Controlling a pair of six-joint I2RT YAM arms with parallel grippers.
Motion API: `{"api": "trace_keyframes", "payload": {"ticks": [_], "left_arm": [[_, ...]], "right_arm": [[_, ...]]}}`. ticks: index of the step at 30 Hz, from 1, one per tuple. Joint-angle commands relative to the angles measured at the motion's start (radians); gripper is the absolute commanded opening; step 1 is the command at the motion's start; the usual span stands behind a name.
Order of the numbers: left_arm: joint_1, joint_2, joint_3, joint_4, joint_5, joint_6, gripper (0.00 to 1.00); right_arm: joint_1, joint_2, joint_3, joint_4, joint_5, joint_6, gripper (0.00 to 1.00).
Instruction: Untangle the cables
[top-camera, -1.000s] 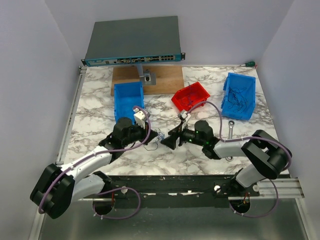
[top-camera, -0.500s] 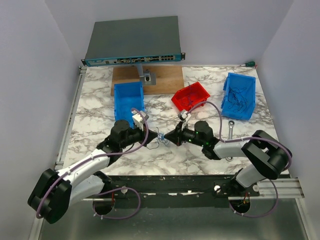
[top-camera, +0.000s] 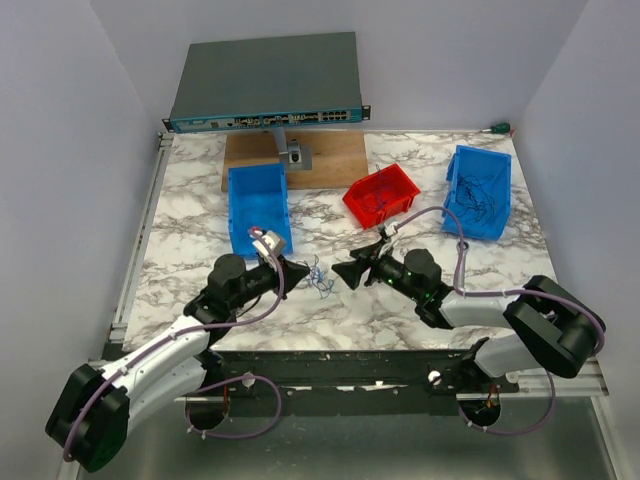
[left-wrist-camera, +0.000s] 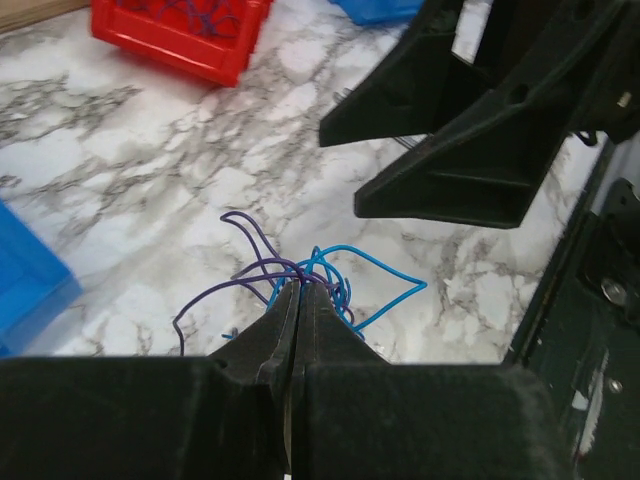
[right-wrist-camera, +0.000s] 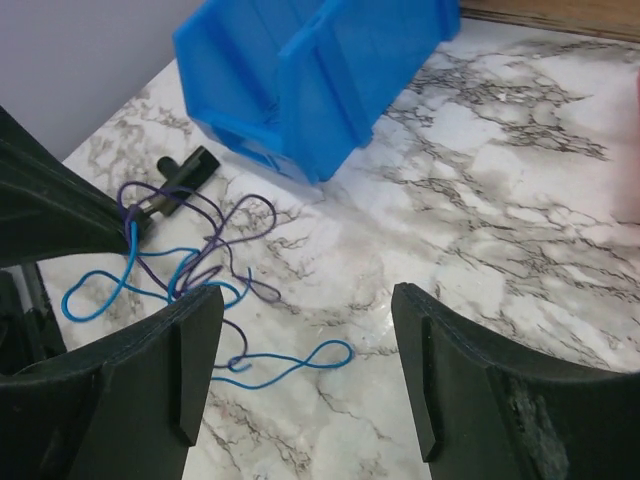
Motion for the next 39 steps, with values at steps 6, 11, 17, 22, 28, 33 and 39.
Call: {"api": "trace_keyframes", "payload": {"ticks": [6, 11, 17, 22, 28, 33, 39], "left_arm": [[-0.077, 0.122, 0.061, 0.073, 0.254, 0.109, 0.0], [-0.107, 0.132, 0.075, 0.055, 0.25, 0.144, 0.0], [-0.126, 0.114, 0.071, 0.046, 0.21, 0.164, 0.0], [-0.144, 0.118, 0.08, 0.025, 0.181, 0.184, 0.0], [-0.169, 0.104, 0.079, 0.002, 0.114, 0.208, 0.0], [-0.199, 0.095, 0.083, -0.023, 0.023, 0.231, 0.0], [-0.216, 0.049, 0.066, -0.037, -0.099, 0.235, 0.0]], "right_arm": [[0.0, -0.033, 0.067, -0.046, -0.197, 0.031, 0.77], [-0.012, -0.009, 0.151, -0.181, -0.314, 0.068, 0.79], [-0.012, 0.08, 0.197, -0.238, -0.462, 0.15, 0.82], [-0.012, 0.104, 0.259, -0.378, -0.533, 0.227, 0.78], [-0.012, 0.099, 0.363, -0.647, -0.569, 0.23, 0.65], [-0.012, 0.131, 0.431, -0.774, -0.662, 0.272, 0.37], [-0.014, 0.094, 0.456, -0.847, -0.628, 0.281, 0.01]]}}
